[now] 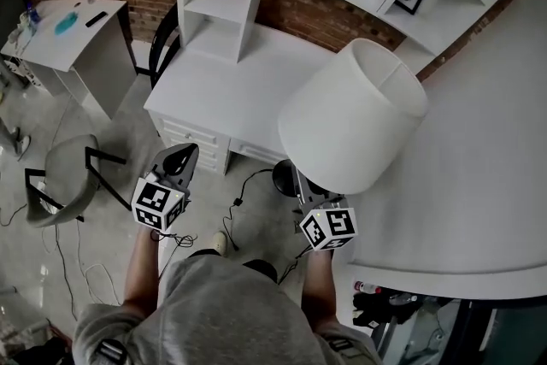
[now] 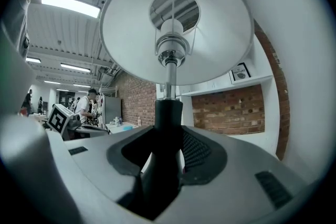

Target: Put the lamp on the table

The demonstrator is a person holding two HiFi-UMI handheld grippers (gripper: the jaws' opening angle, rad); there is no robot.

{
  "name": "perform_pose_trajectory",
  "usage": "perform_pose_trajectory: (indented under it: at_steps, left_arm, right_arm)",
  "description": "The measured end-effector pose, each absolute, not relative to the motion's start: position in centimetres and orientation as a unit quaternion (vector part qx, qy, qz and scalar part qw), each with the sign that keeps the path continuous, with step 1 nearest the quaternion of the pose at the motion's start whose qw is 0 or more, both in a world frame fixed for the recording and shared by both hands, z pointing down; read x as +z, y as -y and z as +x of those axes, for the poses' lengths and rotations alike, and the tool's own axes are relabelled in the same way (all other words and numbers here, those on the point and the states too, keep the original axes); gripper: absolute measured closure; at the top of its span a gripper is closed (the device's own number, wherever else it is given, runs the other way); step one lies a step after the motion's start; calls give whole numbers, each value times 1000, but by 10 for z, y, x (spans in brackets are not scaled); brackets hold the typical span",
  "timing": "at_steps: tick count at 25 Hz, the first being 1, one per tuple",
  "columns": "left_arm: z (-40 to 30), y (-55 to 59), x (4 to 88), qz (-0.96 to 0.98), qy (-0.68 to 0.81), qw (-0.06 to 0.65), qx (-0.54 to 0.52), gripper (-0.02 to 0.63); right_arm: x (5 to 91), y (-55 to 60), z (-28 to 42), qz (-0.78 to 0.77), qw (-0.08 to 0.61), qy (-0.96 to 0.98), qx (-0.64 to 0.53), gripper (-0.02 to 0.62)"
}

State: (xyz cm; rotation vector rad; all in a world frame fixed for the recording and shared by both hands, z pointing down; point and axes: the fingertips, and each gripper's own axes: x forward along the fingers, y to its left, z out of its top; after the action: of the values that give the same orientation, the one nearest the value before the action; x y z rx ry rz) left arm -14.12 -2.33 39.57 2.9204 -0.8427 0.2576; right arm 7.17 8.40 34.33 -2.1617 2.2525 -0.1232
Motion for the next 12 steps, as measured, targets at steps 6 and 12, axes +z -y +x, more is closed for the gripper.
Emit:
perform_pose_trajectory:
  at_steps: [6, 12]
  left_arm:
    - [-139, 58, 399, 956, 278, 43, 81, 603]
    - [-122, 93, 399, 954, 288, 38, 78, 603]
  right_arm:
    - [352, -45, 74, -687, 9, -725, -52, 422]
    - [366, -2, 93, -680, 4, -731, -55, 422]
